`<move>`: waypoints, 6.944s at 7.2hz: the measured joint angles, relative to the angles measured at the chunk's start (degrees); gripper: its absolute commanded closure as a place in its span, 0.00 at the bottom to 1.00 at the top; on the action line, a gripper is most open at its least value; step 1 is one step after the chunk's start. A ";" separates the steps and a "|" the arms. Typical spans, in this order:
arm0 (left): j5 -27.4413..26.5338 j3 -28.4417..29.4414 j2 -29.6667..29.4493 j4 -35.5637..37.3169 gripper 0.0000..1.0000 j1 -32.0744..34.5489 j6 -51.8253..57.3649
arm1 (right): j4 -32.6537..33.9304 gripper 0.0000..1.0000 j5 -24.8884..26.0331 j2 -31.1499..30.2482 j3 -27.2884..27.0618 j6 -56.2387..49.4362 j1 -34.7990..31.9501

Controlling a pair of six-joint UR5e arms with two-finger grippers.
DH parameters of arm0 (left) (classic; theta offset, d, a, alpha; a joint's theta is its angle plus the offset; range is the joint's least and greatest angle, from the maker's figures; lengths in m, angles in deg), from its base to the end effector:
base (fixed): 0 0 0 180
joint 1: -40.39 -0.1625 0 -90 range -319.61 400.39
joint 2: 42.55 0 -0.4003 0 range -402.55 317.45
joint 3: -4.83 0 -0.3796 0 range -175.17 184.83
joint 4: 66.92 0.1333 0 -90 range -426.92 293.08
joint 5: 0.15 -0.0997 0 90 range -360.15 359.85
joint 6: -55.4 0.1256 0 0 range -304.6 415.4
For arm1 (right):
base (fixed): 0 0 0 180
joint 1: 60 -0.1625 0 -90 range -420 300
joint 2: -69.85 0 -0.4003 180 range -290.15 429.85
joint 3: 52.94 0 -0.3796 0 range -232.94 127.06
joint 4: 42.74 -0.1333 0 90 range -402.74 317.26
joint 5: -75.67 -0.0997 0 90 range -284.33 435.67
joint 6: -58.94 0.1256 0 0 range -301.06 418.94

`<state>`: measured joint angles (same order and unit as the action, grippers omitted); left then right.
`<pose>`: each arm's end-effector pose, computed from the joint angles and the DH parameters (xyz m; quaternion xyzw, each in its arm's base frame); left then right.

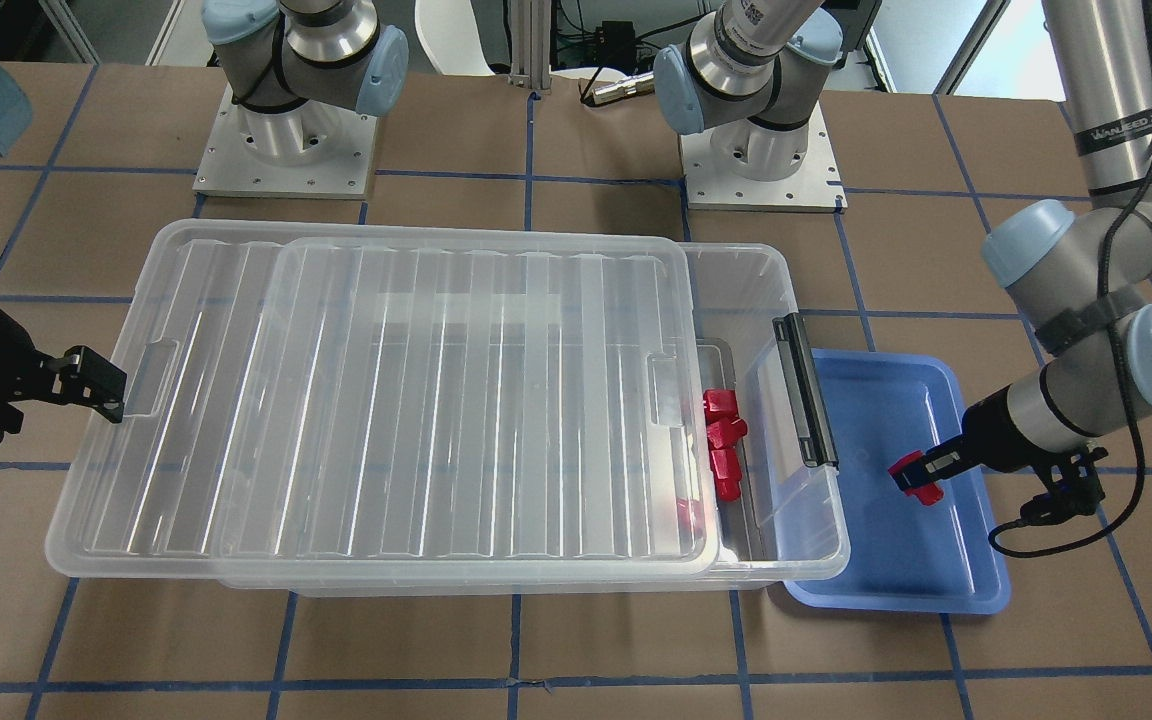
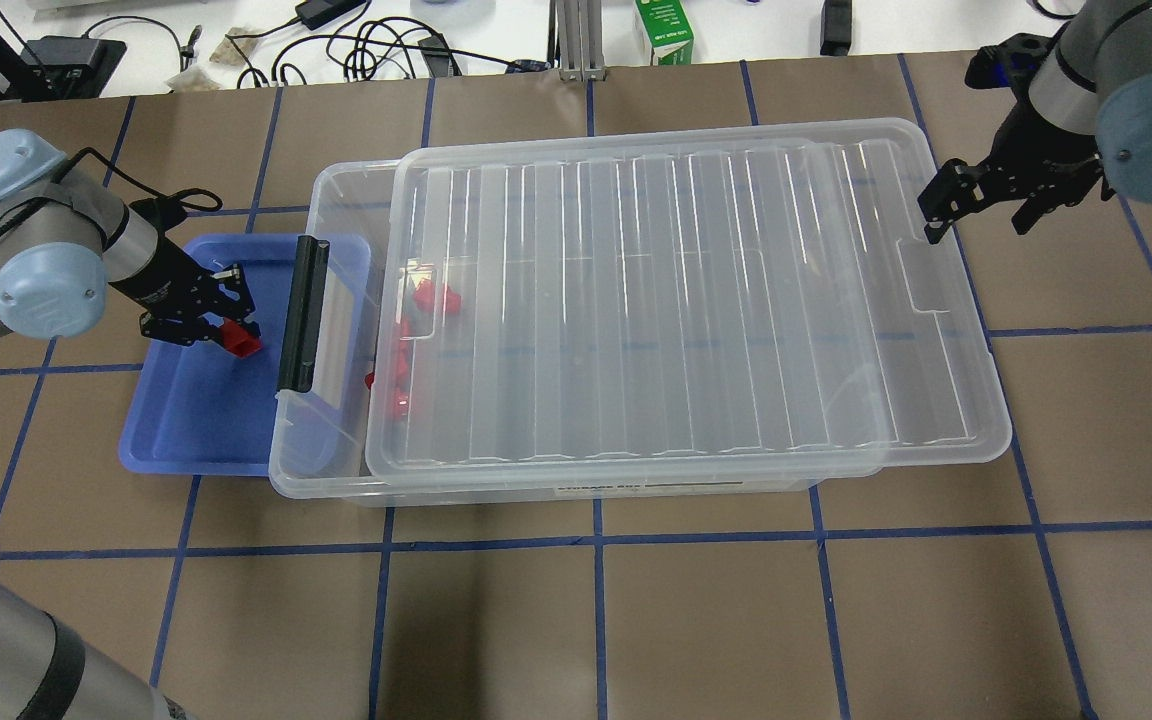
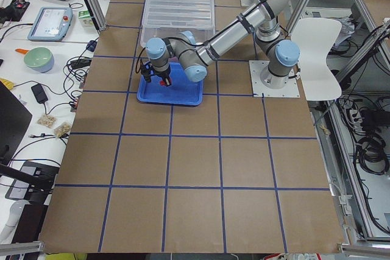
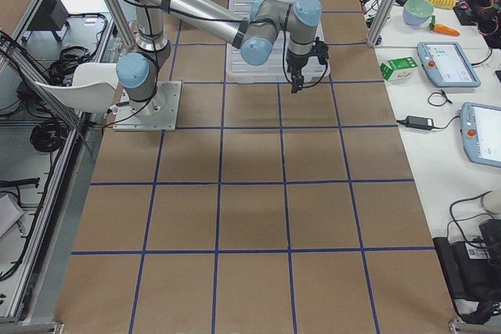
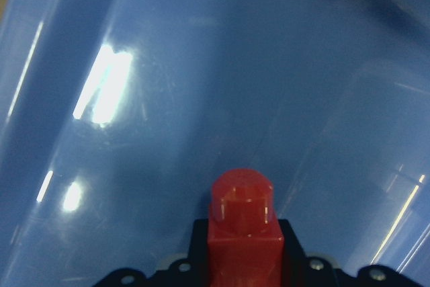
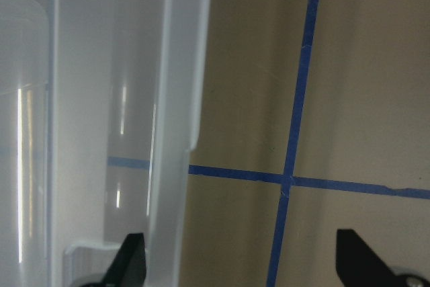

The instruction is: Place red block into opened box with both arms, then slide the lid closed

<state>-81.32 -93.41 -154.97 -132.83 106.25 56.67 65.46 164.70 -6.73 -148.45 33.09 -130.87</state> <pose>0.0914 -0.5771 0.2043 0.2017 -0.9748 -0.0388 0.0875 -0.0523 -0.5641 0.3019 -0.0586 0.9982 0.0026 0.0103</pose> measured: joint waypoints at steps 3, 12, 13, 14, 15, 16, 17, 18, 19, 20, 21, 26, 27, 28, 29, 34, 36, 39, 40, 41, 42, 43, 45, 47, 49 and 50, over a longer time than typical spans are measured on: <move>-1.57 7.74 7.79 -11.38 1.00 6.07 -0.84 | 0.94 0.00 1.97 0.41 0.17 -2.80 1.87; -4.02 4.99 9.83 -9.98 0.00 23.12 -7.33 | 2.09 0.00 2.46 0.53 0.36 -7.76 6.04; -4.06 5.32 10.21 -10.07 0.00 22.98 -7.11 | 2.06 0.00 2.47 0.50 0.34 -7.80 6.12; -4.06 5.94 10.83 -10.33 0.00 22.84 -6.91 | 2.07 0.00 2.49 0.45 0.30 -7.91 6.18; -4.11 7.15 11.92 -11.65 0.00 22.55 -6.72 | 2.28 0.00 2.55 0.41 0.27 -8.35 6.22; -4.76 9.05 13.45 -14.72 0.00 22.06 -6.11 | 2.56 0.00 2.60 0.36 0.25 -8.86 6.25; -6.42 11.01 15.43 -18.67 0.00 21.64 -3.77 | 2.69 0.00 2.65 0.32 0.24 -9.12 6.26; -8.11 12.29 17.84 -21.84 0.00 21.15 0.43 | 2.72 0.00 2.69 0.30 0.26 -9.19 6.26; -8.86 12.69 20.42 -23.34 0.00 20.29 4.14 | 2.69 0.00 2.68 0.18 0.34 -8.95 6.26; -8.98 12.44 22.21 -23.78 0.00 19.32 5.92 | 2.47 0.00 2.47 -0.12 0.56 -7.71 6.11; -8.84 12.16 22.62 -23.71 0.00 18.68 6.32 | 1.28 0.00 2.11 -0.91 1.51 -5.13 5.47; -8.22 12.65 22.02 -22.88 0.00 18.86 2.02 | -21.90 0.00 2.57 -5.14 17.36 15.83 -8.82; -8.22 12.65 22.02 -22.86 0.00 18.86 1.94 | -23.58 0.00 2.60 -5.27 18.46 18.36 -11.00; -8.22 12.62 22.02 -22.86 0.00 18.86 1.91 | -24.05 0.00 2.57 -5.12 18.79 19.26 -11.91; -8.22 12.55 22.04 -22.86 0.00 18.87 1.90 | -24.22 0.00 2.63 -5.00 18.93 19.44 -12.22; -8.24 12.27 22.07 -22.75 0.00 18.92 2.00 | -23.22 0.00 2.73 -2.29 19.23 3.50 -0.84; -8.29 12.23 22.11 -22.69 0.00 18.95 2.04 | -19.78 0.00 3.01 1.52 18.75 -6.49 5.94; -8.20 12.26 22.09 -22.50 0.00 18.95 2.14 | -16.60 0.00 3.07 7.16 17.66 -12.35 11.19; -8.16 12.23 22.08 -22.45 0.00 18.95 2.14 | -15.13 0.00 3.13 7.94 16.13 -12.18 11.49; -8.14 12.18 22.07 -22.42 0.00 18.96 2.10 | -13.82 0.00 3.14 7.87 13.88 -10.76 11.59; -8.13 12.11 22.07 -22.42 0.00 18.95 2.08 | -13.24 0.00 3.09 7.26 11.80 -8.69 11.55; -8.13 12.03 22.08 -22.42 0.00 18.98 2.07 | -13.00 0.00 3.03 6.59 10.34 -7.28 11.33; -8.13 11.95 22.14 -22.41 0.00 19.03 2.01 | -12.93 0.00 2.90 5.40 8.83 -4.02 9.81; -8.13 11.87 22.16 -22.42 0.00 19.07 1.99 | -12.98 0.00 3.03 4.47 8.29 0.39 5.75; -8.13 11.85 22.15 -22.42 0.00 19.11 1.92 | -13.00 0.00 2.82 3.91 7.67 3.91 2.77; -8.13 11.84 22.16 -22.41 0.00 19.13 1.90 | -13.01 0.00 2.46 3.35 6.91 5.65 2.04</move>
<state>-89.44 -81.56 -132.81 -155.25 125.37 58.57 52.45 167.15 -3.38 -141.53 38.74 -128.84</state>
